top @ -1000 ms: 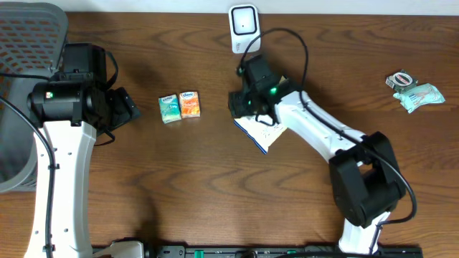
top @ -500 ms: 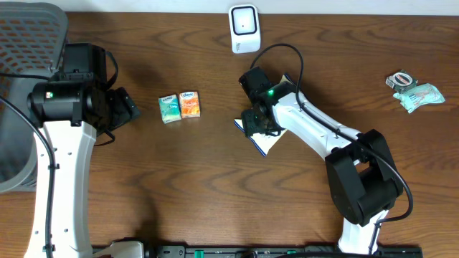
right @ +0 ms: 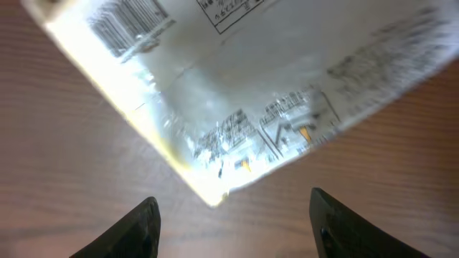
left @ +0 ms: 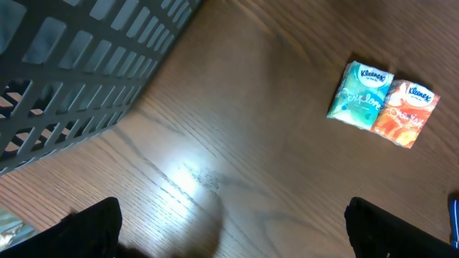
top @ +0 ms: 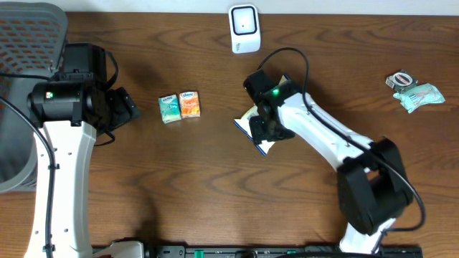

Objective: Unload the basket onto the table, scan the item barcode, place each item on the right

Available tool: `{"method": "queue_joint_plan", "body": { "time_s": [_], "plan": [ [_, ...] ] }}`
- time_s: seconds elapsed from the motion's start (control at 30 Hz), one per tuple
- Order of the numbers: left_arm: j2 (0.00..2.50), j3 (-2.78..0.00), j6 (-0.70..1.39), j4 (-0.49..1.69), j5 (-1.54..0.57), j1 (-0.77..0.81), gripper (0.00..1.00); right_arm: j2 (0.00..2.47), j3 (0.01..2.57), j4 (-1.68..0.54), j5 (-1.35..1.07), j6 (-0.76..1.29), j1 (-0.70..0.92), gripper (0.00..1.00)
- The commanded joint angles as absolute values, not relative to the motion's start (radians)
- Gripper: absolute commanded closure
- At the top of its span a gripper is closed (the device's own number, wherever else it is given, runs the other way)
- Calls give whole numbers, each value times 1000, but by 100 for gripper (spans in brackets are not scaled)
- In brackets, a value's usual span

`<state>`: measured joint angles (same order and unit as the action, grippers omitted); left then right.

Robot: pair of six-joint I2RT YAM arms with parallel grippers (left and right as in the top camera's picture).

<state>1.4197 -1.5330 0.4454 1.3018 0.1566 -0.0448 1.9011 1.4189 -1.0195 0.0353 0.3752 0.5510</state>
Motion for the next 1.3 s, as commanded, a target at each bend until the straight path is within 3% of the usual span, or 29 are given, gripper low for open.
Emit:
{"method": "queue_joint_plan", "body": {
  "time_s": [0.0, 0.13, 0.27, 0.37, 0.73, 1.27],
  "plan": [
    [1424, -1536, 455, 1305, 166, -49, 2, 1816, 1428, -1027, 60, 389, 546, 38],
    [1424, -1536, 455, 1305, 166, -49, 2, 1764, 1428, -1015, 128, 389, 546, 34],
    [1424, -1536, 455, 1305, 166, -49, 2, 1757, 1427, -973, 159, 389, 545, 18],
    [1424, -1536, 455, 1305, 166, -49, 2, 1761, 1426, -932, 158, 389, 545, 14],
    [1424, -1536, 455, 1305, 166, -49, 2, 1796, 1425, -767, 121, 389, 548, 25],
    [1424, -1536, 455, 1305, 166, -49, 2, 1802, 1425, -831, 122, 389, 551, 19]
  ]
}}
